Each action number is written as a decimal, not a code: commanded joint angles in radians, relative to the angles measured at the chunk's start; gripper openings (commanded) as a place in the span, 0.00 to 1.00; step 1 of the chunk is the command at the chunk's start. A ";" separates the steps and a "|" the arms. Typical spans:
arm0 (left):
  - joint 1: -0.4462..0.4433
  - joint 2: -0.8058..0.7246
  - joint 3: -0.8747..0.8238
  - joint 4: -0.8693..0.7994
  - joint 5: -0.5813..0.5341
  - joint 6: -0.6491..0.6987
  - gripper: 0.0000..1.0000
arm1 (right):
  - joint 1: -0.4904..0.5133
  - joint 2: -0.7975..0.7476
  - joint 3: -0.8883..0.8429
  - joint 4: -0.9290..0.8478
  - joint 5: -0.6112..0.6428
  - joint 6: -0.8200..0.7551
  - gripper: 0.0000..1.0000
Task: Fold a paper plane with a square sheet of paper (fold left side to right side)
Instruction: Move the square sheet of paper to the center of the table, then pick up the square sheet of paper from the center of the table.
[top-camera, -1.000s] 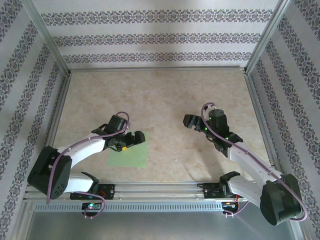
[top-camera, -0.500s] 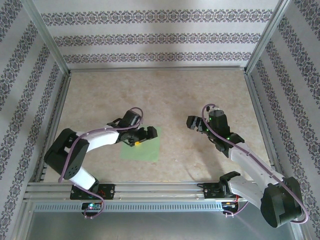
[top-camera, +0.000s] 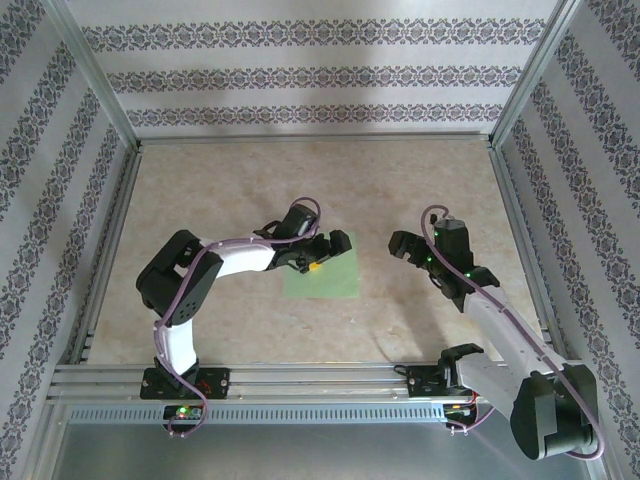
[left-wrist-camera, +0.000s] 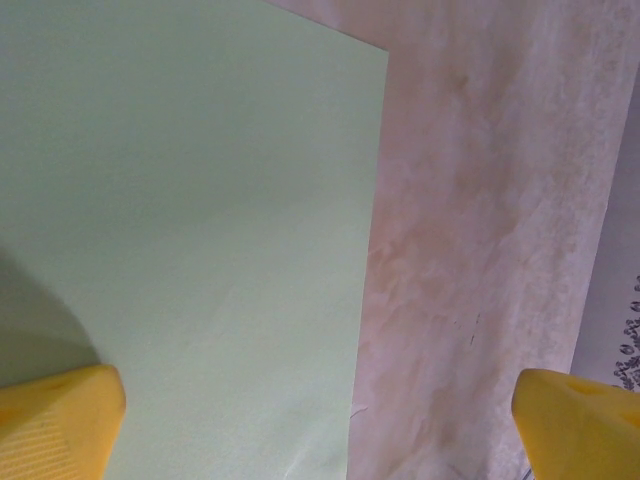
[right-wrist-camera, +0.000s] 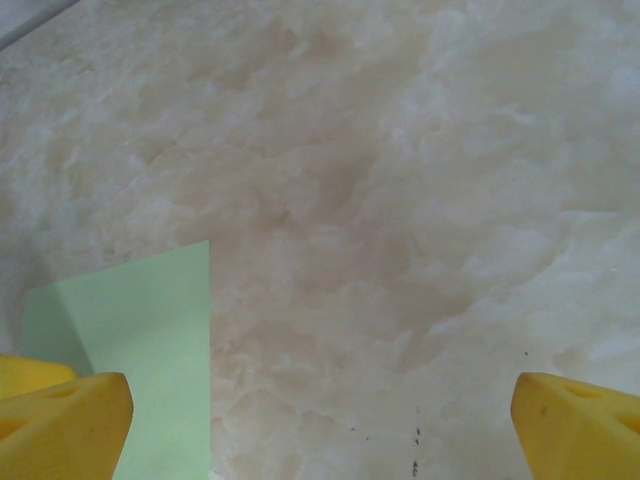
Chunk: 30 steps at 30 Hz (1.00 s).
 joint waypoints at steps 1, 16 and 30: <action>-0.012 0.043 0.000 -0.025 -0.005 -0.009 1.00 | -0.008 0.040 0.043 -0.029 -0.069 -0.006 0.95; 0.068 -0.248 -0.200 -0.159 0.033 0.148 0.73 | 0.184 0.602 0.441 -0.084 -0.070 -0.113 0.78; 0.071 -0.197 -0.236 -0.194 0.007 0.161 0.52 | 0.319 0.962 0.733 -0.174 0.049 -0.168 0.84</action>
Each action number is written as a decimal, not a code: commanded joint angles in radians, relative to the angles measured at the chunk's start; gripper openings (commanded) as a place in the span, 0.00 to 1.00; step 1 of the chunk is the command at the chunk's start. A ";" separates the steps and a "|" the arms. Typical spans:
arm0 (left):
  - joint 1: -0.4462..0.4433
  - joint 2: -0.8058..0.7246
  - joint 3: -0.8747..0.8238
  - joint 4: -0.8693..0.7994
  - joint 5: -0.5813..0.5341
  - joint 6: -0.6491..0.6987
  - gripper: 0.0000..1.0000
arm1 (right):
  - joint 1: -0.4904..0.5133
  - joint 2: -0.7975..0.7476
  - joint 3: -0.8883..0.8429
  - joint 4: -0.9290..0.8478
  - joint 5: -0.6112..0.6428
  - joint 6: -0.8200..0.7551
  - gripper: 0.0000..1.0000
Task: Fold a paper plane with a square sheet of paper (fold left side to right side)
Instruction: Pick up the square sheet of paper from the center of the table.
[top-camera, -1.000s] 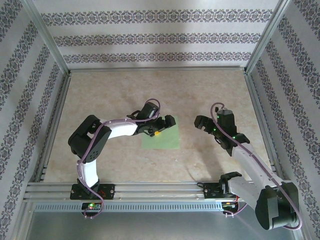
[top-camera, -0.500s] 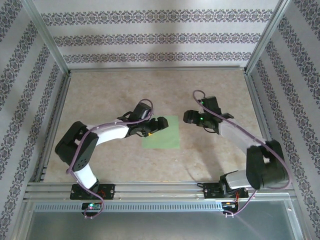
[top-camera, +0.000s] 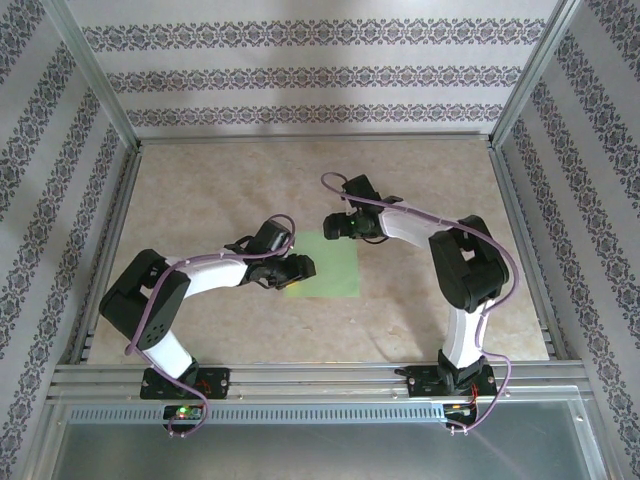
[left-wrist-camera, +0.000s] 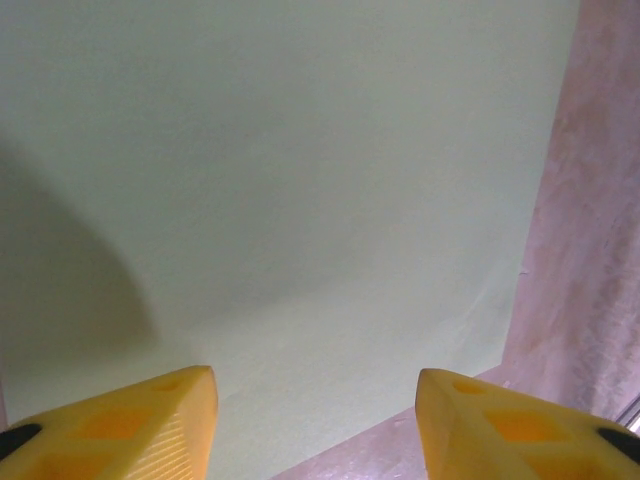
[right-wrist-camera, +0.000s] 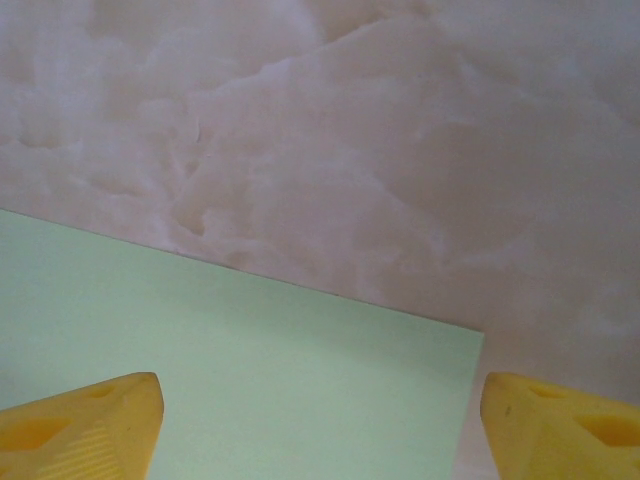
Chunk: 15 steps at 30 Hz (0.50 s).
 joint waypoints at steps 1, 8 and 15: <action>0.004 0.039 0.018 -0.035 -0.006 0.021 0.51 | 0.020 0.042 0.042 -0.056 0.057 -0.030 0.84; 0.005 0.069 0.014 -0.031 -0.008 0.021 0.48 | 0.045 0.080 0.041 -0.092 0.075 -0.033 0.84; 0.005 0.073 0.013 -0.027 -0.017 0.022 0.46 | 0.084 0.056 0.011 -0.117 0.071 -0.023 0.83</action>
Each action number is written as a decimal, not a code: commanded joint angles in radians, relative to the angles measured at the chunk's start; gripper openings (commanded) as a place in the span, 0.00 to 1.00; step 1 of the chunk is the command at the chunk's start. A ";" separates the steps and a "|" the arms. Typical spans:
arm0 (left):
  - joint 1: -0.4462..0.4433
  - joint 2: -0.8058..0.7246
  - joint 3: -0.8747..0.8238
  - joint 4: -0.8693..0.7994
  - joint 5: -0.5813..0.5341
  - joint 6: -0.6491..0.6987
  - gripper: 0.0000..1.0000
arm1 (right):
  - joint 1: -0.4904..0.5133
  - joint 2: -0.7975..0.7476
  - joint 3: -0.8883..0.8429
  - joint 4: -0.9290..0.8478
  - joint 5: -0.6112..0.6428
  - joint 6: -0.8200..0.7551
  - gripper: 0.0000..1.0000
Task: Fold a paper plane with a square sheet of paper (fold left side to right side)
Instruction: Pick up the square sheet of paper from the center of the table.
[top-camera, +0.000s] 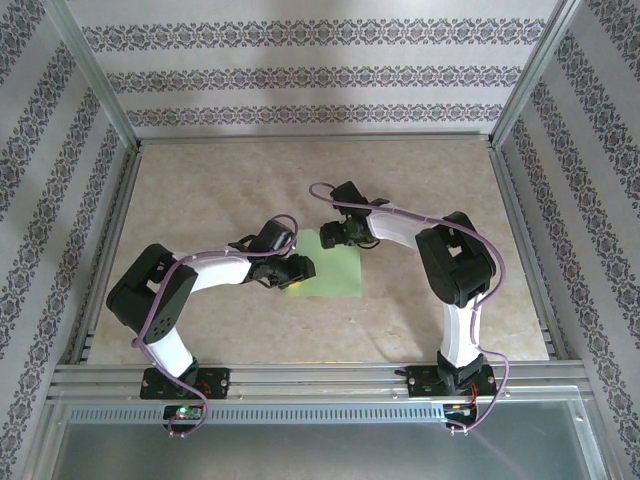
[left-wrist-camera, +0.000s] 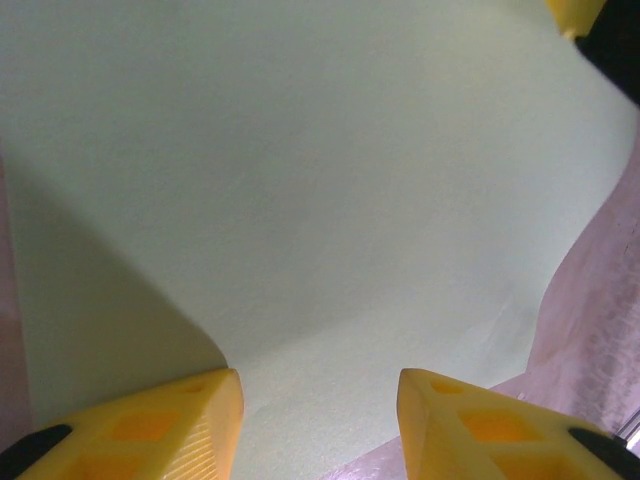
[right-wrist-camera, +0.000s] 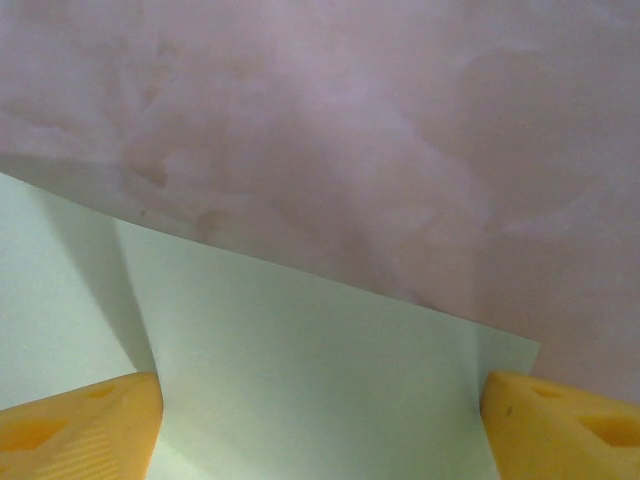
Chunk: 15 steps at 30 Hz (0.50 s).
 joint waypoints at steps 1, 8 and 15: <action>0.003 0.032 -0.007 -0.034 -0.027 0.017 0.46 | 0.033 -0.007 -0.021 -0.067 -0.005 0.001 0.82; 0.004 0.032 -0.018 0.016 -0.015 -0.002 0.46 | 0.075 -0.051 -0.030 -0.110 -0.022 0.012 0.76; 0.004 0.026 -0.009 0.027 -0.017 -0.011 0.46 | 0.088 -0.053 -0.035 -0.118 -0.120 0.029 0.67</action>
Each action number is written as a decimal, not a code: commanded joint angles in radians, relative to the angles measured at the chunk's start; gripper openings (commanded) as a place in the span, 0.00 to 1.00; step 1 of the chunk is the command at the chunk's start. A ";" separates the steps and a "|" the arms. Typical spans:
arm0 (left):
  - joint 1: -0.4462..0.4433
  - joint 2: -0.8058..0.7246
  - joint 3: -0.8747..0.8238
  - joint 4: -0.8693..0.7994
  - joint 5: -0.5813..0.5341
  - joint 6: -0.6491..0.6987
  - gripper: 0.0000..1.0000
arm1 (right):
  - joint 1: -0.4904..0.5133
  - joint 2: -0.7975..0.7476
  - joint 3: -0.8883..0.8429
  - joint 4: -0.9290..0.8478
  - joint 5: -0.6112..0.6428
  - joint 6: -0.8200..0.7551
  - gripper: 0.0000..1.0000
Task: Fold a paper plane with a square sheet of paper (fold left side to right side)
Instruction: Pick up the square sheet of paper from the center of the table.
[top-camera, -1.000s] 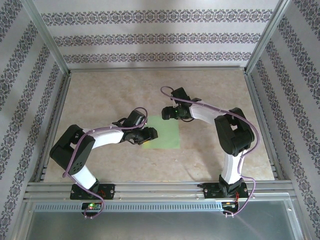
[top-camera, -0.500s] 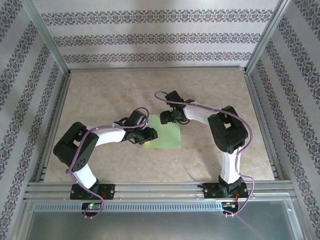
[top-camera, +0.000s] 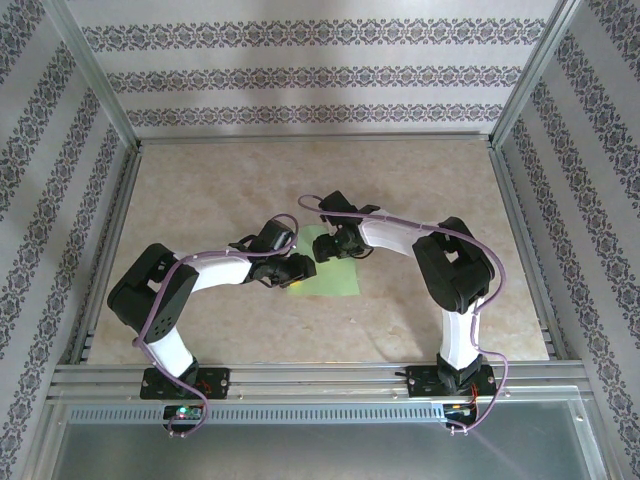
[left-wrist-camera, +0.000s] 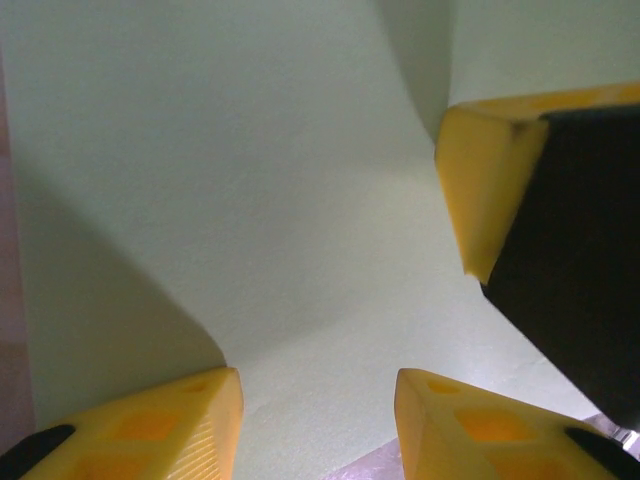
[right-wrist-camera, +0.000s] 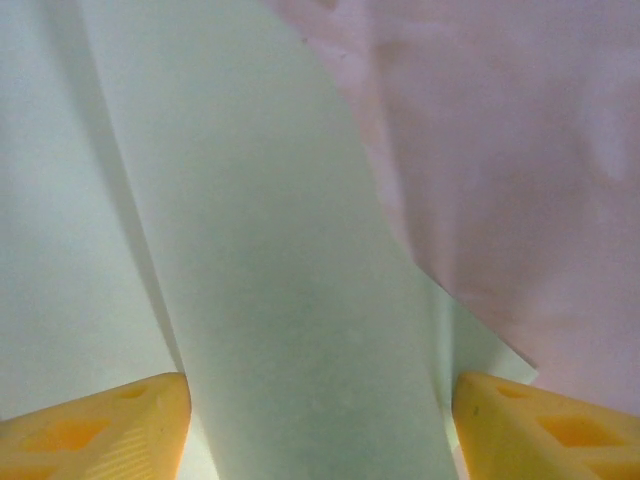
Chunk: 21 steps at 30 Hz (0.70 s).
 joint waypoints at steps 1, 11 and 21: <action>0.004 0.019 -0.008 0.000 -0.018 -0.010 0.46 | 0.010 -0.022 -0.017 -0.042 -0.061 0.020 0.65; 0.028 -0.057 -0.010 -0.015 -0.023 0.014 0.56 | -0.004 -0.043 -0.023 -0.021 -0.133 0.029 0.39; 0.230 -0.368 -0.112 0.003 0.077 0.093 0.75 | -0.089 -0.226 -0.103 0.083 -0.353 0.029 0.30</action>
